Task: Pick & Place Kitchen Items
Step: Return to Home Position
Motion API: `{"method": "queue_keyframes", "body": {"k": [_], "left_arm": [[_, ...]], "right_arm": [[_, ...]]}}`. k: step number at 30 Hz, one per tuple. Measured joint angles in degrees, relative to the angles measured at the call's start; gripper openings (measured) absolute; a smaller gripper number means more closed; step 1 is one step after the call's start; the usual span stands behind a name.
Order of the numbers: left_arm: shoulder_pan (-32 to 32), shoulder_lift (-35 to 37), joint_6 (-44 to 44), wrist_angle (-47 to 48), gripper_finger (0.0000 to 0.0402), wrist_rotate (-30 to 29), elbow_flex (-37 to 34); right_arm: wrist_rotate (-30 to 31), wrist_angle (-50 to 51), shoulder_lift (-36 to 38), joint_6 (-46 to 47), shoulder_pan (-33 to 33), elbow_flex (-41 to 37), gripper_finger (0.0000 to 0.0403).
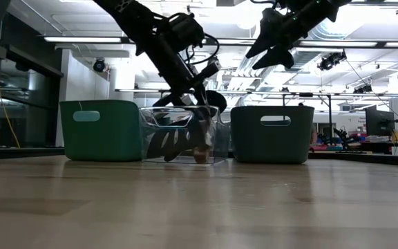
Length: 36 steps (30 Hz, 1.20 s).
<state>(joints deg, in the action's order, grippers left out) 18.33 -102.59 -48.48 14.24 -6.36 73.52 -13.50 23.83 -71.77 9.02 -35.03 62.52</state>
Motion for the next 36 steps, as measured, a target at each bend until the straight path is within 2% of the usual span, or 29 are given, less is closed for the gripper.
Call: {"method": "queue_keyframes", "body": {"k": [8, 16, 25, 31, 34, 36], "left_arm": [[0.04, 0.79, 1.91, 3.25, 0.0089, 0.00, -0.02], [0.02, 7.37, 12.61, 2.37, 0.0090, -0.55, -0.02], [-0.02, 17.29, 26.26, 4.23, 0.0090, -1.95, 0.00], [-0.54, 23.49, 32.41, 9.95, 0.0090, -5.16, -0.14], [-2.47, 26.21, 33.67, 9.85, 0.0090, -8.37, -1.83], [-3.78, 29.21, 33.20, 6.24, 0.0090, -9.23, -6.31]], "right_arm": [[0.05, 2.73, 0.00, -0.04, 0.00, 0.00, 0.0250], [0.30, 4.72, 0.00, -1.58, 0.00, 0.00, 0.0250], [2.95, 7.93, 1.09, 2.58, 0.21, 0.00, 0.0250], [2.86, 9.20, 6.95, -0.03, 2.54, -1.28, 0.0250], [2.46, 3.85, 12.42, 2.74, 3.77, -6.24, 0.0250], [2.25, -0.48, 16.59, 5.70, 4.81, -11.01, 0.0250]]}}
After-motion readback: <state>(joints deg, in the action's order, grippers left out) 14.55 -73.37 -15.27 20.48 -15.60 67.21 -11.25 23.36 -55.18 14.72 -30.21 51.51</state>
